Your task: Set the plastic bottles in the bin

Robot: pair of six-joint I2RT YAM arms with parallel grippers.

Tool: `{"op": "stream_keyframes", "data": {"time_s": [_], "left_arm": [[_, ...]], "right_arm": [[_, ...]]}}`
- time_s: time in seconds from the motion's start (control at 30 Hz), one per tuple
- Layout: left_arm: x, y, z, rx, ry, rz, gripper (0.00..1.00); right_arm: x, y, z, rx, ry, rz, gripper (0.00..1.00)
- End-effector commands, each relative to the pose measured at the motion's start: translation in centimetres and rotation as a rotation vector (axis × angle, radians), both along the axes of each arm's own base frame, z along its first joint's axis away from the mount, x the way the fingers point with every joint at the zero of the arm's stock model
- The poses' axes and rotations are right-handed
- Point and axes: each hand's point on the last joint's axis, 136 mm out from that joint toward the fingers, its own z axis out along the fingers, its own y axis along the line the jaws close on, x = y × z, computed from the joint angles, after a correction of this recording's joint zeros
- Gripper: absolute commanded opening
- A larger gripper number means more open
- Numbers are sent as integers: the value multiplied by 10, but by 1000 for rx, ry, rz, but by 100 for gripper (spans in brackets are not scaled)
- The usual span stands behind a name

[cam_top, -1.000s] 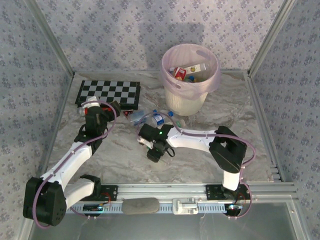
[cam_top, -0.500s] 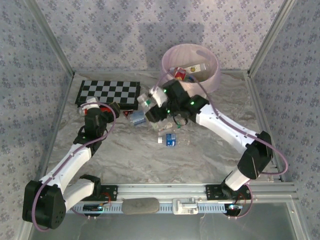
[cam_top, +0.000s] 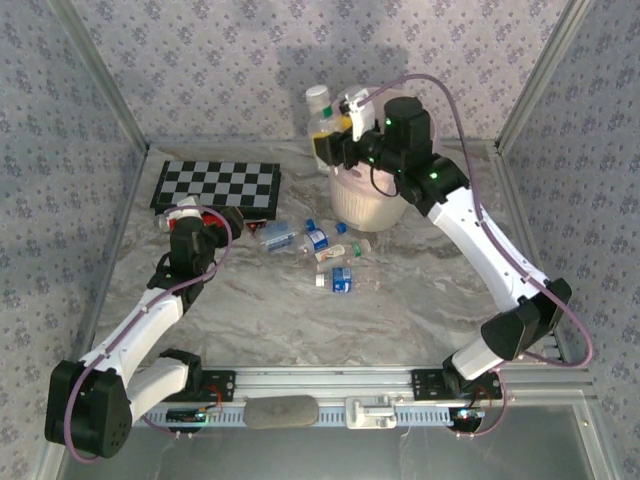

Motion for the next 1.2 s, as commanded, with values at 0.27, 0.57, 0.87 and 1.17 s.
{"op": "stream_keyframes", "data": {"time_s": [0.27,0.57,0.87,1.17], "left_arm": [[5,-19,-3,-4,22,-111,100],[16,-40,-9,2,52,-199,100],[20,-81,-14,115,86,-332,100],[24,-112,-22,197,124,-386,100]], "right_arm": [[71,-66,26,-144,-195,-385,44],[115,-89,-50,-304,37,-470,44],[130,-106,-124,-387,303,-472,44],[134,-111,-140,-370,364,-473,55]]}}
